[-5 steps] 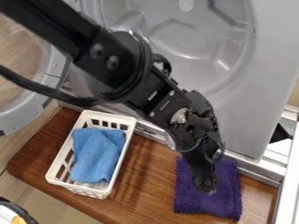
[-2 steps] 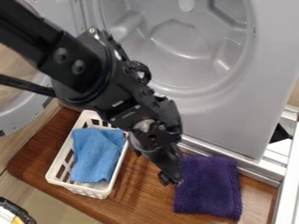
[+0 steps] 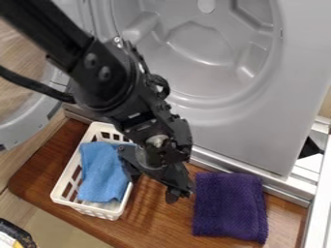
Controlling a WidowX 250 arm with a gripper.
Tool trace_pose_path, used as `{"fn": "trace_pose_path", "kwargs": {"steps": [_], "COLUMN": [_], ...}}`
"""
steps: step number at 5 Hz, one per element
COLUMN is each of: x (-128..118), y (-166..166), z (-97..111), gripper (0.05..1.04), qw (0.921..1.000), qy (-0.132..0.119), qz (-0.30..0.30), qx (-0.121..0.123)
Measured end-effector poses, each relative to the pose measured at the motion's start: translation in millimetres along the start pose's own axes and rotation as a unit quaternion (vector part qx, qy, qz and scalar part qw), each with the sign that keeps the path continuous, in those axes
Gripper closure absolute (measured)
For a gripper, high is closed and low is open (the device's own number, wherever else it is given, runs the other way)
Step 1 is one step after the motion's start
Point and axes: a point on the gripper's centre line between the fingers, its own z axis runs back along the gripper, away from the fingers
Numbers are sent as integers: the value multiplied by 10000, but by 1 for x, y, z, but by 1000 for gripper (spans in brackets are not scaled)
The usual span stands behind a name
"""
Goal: Move the white tray to the top of the blue cloth.
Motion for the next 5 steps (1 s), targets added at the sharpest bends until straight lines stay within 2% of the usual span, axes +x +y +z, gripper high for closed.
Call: {"fn": "trace_pose_path", "kwargs": {"steps": [1, 2, 3, 5], "x": [-4, -6, -13, -7], "y": [15, 26, 32, 30], "z": [-4, -9, -24, -37], "gripper": [85, 85, 138, 727], "qw": [9982, 9963, 9956, 9955], "qy": [257, 325, 539, 627], "qz": [471, 722, 750, 688], "qx": [251, 345, 155, 168]}}
